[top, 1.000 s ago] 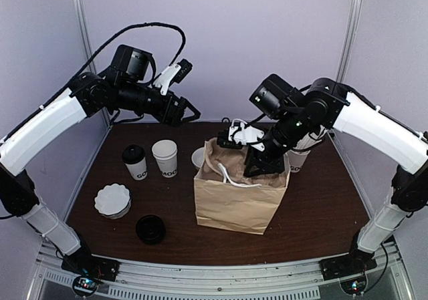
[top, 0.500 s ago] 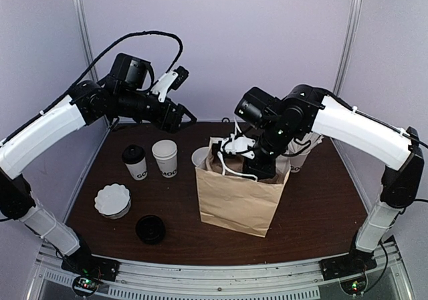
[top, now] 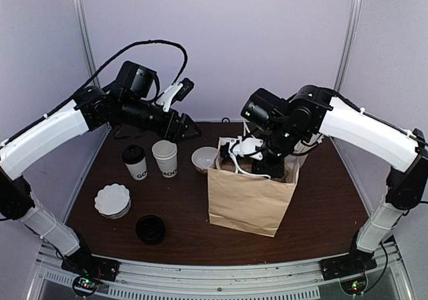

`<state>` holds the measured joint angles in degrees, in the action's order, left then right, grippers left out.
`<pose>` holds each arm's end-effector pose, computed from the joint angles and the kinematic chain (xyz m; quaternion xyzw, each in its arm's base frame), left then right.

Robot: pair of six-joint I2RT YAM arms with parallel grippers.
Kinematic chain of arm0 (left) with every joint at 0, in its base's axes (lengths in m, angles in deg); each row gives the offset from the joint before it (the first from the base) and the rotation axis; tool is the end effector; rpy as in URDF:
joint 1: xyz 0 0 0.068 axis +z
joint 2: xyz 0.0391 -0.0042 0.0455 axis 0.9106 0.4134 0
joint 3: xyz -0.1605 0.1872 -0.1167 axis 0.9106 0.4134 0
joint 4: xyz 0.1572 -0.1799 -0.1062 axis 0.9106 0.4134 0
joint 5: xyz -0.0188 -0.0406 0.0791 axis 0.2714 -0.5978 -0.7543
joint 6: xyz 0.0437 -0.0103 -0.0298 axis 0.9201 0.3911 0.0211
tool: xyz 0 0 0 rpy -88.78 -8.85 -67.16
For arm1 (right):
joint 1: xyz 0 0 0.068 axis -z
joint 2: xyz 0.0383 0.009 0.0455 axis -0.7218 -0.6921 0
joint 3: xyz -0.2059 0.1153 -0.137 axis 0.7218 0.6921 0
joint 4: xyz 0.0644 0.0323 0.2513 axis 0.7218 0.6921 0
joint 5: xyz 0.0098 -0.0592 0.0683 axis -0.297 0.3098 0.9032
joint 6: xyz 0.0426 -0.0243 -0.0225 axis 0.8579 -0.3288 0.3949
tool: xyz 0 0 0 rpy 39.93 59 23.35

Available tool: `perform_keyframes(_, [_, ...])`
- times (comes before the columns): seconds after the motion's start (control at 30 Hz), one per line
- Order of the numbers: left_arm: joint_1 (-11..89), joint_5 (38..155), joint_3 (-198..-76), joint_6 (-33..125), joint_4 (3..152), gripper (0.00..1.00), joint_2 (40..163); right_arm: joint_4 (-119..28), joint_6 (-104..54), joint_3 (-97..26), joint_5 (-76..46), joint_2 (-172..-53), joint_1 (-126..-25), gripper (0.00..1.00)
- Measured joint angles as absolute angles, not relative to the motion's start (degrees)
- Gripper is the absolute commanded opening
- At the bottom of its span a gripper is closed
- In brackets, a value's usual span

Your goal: Pack the takeout coffee

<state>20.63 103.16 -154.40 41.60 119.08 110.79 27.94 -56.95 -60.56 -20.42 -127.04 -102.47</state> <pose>0.2222 -0.2348 0.3960 0.2765 0.8347 -0.3346 0.3390 0.1790 0.2710 0.3546 -0.6454 0.7415 0.0704 0.1695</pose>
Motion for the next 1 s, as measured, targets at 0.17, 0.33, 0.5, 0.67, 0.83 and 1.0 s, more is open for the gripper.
perform_keyframes(0.17, [18.1,106.0,-154.6,38.7,120.8,0.66,111.5,29.0,-57.0,-61.7,-20.6,-127.0,-102.5,0.27])
perform_keyframes(0.33, [14.4,105.4,-159.6,37.1,125.2,0.61,115.4,29.3,-57.0,-61.8,-21.0,-127.0,-102.5,0.27])
perform_keyframes(0.5, [12.4,103.4,-163.7,36.0,130.1,0.56,118.2,29.3,-57.0,-61.8,-22.3,-126.7,-102.5,0.27])
perform_keyframes(0.67, [12.1,101.9,-163.9,35.1,133.4,0.55,119.2,29.3,-57.0,-61.6,-23.5,-125.4,-102.5,0.27])
perform_keyframes(0.83, [12.1,102.3,-164.6,34.7,134.6,0.56,119.8,29.3,-57.0,-61.6,-24.2,-124.9,-102.5,0.27])
perform_keyframes(1.0, [11.8,103.6,-165.0,34.0,134.1,0.56,120.1,29.3,-57.0,-61.5,-24.4,-124.9,-102.5,0.27])
